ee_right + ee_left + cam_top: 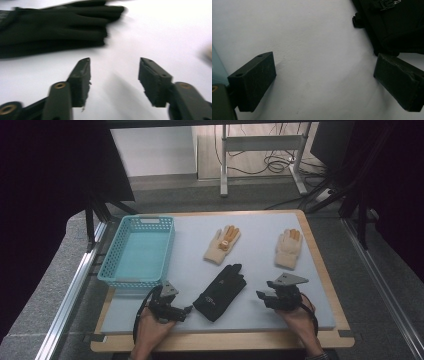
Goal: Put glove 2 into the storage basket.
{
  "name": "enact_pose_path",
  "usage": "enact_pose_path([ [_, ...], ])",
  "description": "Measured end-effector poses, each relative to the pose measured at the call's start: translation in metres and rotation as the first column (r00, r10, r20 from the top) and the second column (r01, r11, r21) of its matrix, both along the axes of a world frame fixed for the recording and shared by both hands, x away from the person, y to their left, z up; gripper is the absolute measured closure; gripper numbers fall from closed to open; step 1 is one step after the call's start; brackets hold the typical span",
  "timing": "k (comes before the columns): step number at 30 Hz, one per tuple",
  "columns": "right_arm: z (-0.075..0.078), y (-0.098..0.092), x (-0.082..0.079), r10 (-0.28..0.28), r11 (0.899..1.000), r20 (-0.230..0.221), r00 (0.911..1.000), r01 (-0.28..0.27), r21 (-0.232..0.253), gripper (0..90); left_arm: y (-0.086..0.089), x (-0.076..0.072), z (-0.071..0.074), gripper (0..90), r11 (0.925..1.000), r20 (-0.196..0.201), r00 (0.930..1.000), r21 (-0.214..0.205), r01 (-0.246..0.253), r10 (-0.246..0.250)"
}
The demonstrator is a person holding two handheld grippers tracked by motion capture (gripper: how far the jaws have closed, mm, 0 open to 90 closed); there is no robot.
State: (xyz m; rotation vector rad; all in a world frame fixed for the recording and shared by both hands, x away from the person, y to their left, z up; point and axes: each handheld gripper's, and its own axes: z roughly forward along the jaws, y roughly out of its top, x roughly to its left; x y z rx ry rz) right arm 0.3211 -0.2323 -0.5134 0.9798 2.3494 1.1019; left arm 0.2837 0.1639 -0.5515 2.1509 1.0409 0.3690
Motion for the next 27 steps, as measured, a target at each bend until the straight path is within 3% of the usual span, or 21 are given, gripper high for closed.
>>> enact_pose_path([
  [6, -0.007, -0.022, 0.011, -0.078, 0.997, -0.026, 0.9966, 0.078, -0.003, 28.9, 0.000, 0.000, 0.000, 4.3, 1.0000, -0.002, 1.0000, -0.001, 0.000, 0.000],
  [9, -0.013, -0.027, 0.015, -0.100, 0.995, -0.030, 0.9946, 0.099, -0.033, 25.4, 0.000, 0.000, 0.000, 4.4, 1.0000, -0.003, 1.0000, -0.002, -0.001, 0.001],
  [14, -0.017, -0.025, 0.017, -0.093, 0.994, -0.038, 0.9950, 0.090, -0.061, 21.7, 0.001, 0.000, 0.000, 4.5, 1.0000, -0.004, 1.0000, -0.003, 0.000, 0.000],
  [20, -0.018, -0.026, 0.017, -0.093, 0.994, -0.035, 0.9951, 0.090, -0.059, 21.6, 0.001, 0.000, 0.001, 5.1, 1.0000, -0.002, 1.0000, -0.004, -0.001, 0.001],
  [24, -0.018, -0.026, 0.017, -0.093, 0.994, -0.033, 0.9951, 0.091, -0.059, 21.6, 0.004, 0.000, 0.003, 5.4, 0.9993, -0.021, 0.9997, -0.037, -0.009, 0.008],
  [27, -0.018, -0.026, 0.017, -0.094, 0.994, -0.034, 0.9950, 0.092, -0.057, 21.5, 0.005, -0.003, 0.008, 5.8, 0.9992, -0.020, 0.9998, -0.038, -0.008, 0.007],
])
